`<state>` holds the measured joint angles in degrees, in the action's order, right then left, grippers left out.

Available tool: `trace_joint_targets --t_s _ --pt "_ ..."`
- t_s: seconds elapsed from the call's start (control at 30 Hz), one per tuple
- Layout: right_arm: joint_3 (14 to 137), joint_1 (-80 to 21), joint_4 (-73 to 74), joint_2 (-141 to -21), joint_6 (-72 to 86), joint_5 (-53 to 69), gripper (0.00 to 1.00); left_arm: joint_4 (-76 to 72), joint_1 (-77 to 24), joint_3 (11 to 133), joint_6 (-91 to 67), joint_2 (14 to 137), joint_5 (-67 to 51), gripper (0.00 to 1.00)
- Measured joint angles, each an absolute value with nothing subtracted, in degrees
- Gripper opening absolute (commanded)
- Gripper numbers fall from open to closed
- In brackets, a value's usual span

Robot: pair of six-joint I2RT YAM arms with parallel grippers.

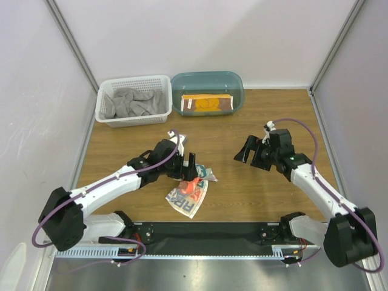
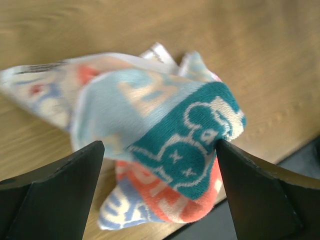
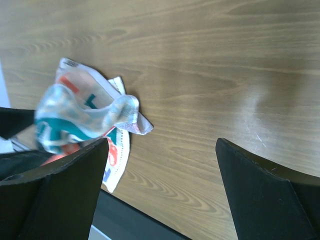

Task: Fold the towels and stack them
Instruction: Move the towel to the center of the board

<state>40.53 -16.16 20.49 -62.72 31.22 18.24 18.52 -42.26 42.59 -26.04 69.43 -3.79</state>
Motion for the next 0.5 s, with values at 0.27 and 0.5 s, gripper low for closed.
trace_joint_targets --t_s 0.27,0.5 --pt "47.59 -20.1 20.21 -73.41 29.76 17.41 0.9 19.38 -39.13 39.88 -36.42 57.34 7.05 0.98" --pt "51.22 -21.19 19.49 -81.89 29.5 18.92 0.8 11.7 -32.77 33.32 -37.69 61.36 2.57 0.78"
